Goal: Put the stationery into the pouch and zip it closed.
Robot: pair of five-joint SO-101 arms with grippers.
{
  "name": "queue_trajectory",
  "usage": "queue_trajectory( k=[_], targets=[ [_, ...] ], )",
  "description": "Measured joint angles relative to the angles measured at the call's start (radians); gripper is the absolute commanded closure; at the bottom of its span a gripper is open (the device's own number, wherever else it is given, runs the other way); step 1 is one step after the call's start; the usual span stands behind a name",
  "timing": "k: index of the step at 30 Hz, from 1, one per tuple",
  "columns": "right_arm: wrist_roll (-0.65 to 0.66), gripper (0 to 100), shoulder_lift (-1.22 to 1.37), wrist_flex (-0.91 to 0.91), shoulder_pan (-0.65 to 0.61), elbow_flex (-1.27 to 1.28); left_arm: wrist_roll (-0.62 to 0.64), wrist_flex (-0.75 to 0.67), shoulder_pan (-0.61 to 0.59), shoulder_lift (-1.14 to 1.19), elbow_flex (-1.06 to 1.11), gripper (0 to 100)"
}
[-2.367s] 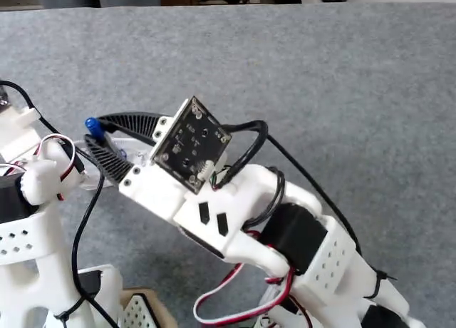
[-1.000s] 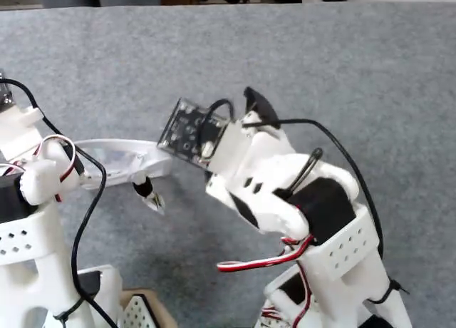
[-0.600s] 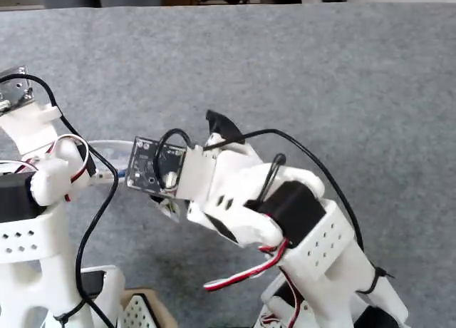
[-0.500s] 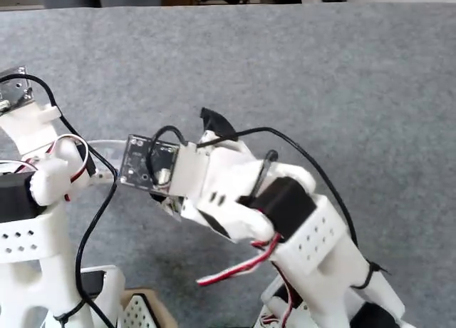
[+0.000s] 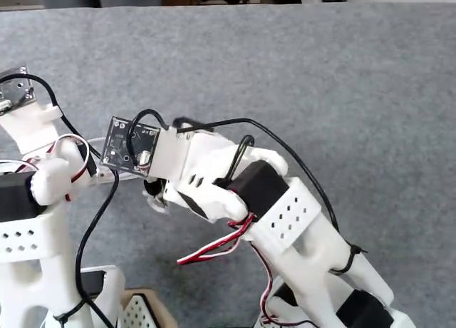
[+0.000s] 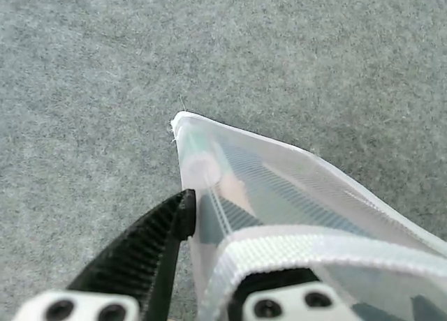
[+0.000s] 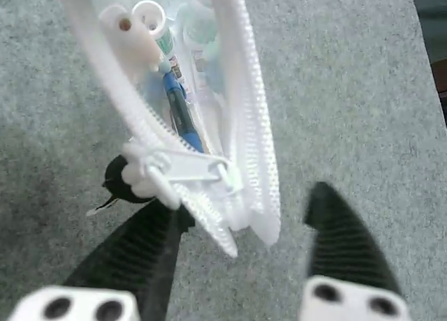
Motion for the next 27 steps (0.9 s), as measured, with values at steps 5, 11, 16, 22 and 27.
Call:
queue_trajectory(
  k=[5,11,16,22,27],
  targets=[
    [0.000,88.9,0.000,-0.003,0.000,0.000,0.000,0.000,0.000,0.000,0.000,97],
    [0.000,98.8,0.000,-0.002,0.000,0.000,-0.003,0.000,0.000,0.000,0.000,97],
    [0.002,98.6,0.000,0.003,0.000,0.000,-0.005,-0.002,0.000,0.000,0.000,95],
    [-0.018,98.6,0.000,0.048,0.000,0.000,-0.002,-0.002,0.000,0.000,0.000,84],
    [-0.069,98.6,0.000,0.064,0.000,0.000,0.000,0.011,0.020,0.000,-0.028,81]
  ],
)
